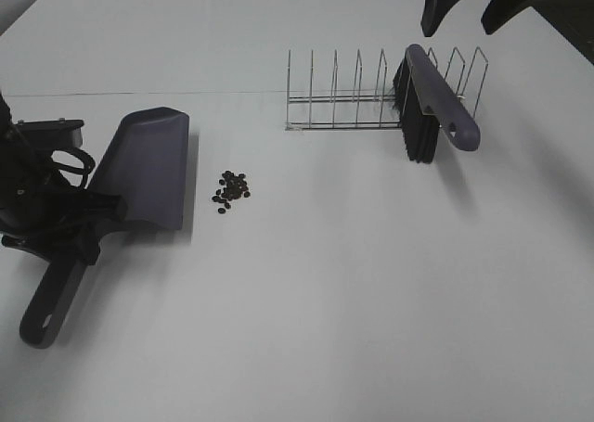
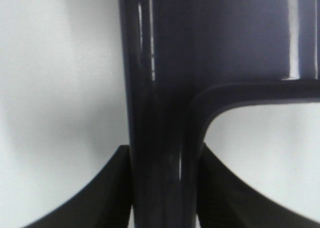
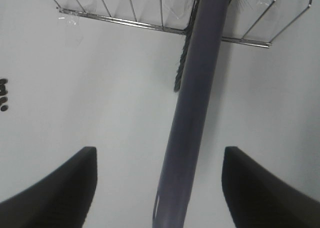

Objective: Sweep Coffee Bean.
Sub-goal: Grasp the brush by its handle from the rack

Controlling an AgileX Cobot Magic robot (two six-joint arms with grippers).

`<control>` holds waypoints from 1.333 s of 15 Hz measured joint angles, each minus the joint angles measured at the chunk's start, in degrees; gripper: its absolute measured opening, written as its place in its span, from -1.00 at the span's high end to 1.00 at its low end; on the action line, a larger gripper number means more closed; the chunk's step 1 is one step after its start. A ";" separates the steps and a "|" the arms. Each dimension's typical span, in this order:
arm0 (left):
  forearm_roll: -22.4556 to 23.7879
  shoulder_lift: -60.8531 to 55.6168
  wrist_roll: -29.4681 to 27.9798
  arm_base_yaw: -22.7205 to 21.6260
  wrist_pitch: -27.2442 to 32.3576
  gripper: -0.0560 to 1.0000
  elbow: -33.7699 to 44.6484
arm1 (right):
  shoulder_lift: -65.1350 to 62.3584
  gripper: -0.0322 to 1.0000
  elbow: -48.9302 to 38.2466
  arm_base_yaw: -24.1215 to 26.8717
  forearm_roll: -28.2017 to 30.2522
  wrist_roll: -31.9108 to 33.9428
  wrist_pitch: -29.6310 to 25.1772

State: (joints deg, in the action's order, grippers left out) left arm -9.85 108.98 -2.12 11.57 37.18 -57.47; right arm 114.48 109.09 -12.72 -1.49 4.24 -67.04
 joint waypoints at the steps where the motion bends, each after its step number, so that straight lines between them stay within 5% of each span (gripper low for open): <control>1: 0.00 0.00 0.00 0.00 -0.06 0.24 0.00 | 2.58 -0.26 2.46 0.00 -0.57 0.06 -0.06; 8: 0.06 -0.06 0.00 0.00 -0.06 0.24 0.00 | 17.76 -0.26 15.53 0.00 2.98 2.92 -1.03; 20: 0.80 -0.06 0.17 0.00 -0.23 0.24 0.00 | 25.32 -0.20 17.30 2.64 5.16 3.09 5.50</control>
State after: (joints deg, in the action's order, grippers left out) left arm -9.05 108.92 -1.95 11.57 36.96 -57.47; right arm 139.80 126.39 -10.08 3.67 7.33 -61.54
